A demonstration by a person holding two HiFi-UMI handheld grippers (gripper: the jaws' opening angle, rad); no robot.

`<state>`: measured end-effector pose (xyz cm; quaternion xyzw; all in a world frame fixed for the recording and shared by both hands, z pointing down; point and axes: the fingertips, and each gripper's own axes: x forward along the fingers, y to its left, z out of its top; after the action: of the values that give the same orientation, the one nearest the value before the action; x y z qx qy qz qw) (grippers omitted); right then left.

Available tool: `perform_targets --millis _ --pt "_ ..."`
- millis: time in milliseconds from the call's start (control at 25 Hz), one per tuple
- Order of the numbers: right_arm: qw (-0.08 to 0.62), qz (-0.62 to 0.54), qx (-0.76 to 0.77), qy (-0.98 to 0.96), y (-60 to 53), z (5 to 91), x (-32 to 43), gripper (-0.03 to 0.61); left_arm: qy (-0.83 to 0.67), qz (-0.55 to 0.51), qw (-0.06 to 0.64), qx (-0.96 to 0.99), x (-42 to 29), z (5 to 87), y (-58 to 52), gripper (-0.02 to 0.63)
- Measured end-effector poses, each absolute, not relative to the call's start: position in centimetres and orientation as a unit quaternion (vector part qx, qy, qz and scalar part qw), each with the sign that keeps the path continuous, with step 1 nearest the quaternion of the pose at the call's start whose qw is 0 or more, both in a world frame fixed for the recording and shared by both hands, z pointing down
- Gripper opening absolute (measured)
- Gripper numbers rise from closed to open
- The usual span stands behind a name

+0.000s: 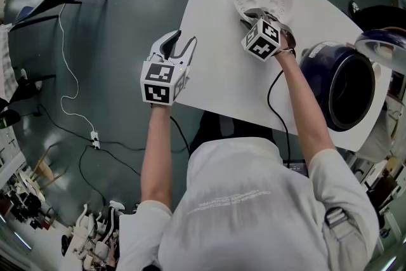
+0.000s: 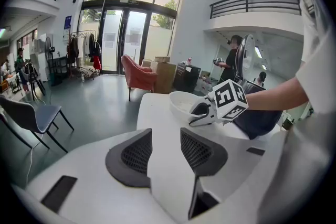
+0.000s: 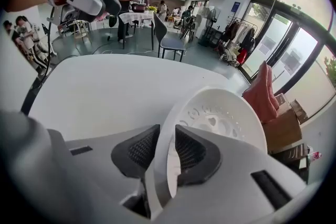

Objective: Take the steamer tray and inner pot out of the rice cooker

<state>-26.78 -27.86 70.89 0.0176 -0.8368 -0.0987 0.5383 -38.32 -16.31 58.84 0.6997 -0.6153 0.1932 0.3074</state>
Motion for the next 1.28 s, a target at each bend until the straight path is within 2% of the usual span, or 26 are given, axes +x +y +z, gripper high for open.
perform_targets --millis 200,560,760,1280 --pt "0.532 -0.079 0.033 -0.842 -28.2 70.4 -26.5 0.194 -0.616 0.197 0.302 0.700 -38.1 58.3 -15.8 0.183" --pt "0.491 -0.017 0.090 -0.867 -28.0 67.0 -25.1 0.212 -0.617 0.198 0.286 0.705 -37.7 56.7 -14.1 0.183" --pt "0.436 0.024 0.147 -0.888 -26.8 62.9 -23.6 0.213 -0.620 0.195 0.264 0.712 -36.7 54.9 -12.2 0.183" --pt "0.343 0.024 0.237 -0.909 -22.5 53.2 -19.0 0.213 -0.600 0.179 0.206 0.752 -33.4 50.3 -8.7 0.183"
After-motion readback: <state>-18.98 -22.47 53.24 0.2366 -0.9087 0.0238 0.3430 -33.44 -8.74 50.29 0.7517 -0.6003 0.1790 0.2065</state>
